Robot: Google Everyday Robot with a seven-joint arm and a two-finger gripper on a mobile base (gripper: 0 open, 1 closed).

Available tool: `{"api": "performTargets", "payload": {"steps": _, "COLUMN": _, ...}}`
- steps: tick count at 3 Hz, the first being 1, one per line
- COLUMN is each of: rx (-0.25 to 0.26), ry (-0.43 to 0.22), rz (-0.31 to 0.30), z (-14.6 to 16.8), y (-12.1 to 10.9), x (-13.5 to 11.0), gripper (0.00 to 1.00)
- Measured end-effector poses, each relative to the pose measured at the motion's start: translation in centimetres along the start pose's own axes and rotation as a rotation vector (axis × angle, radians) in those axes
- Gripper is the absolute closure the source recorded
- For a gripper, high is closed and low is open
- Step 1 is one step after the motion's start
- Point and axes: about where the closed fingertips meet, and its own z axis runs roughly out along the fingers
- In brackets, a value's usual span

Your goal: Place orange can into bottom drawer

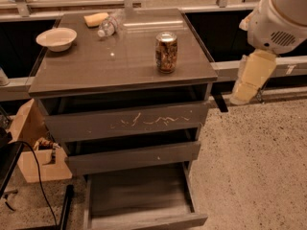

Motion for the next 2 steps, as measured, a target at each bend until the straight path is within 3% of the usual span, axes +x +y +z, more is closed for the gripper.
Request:
{"api": "performTargets", "payload": {"steps": 1, "rx": 0.006, "ry": -0.032, "rz": 0.031, "z": 1.8, "y": -2.6, "x": -1.5, "gripper": 0.00}}
{"api": "performTargets", "payload": {"steps": 2, "rx": 0.001, "ry": -0.105, "rz": 0.113, "z": 4.0, "y": -5.9, "x": -2.6, "gripper": 0.00}}
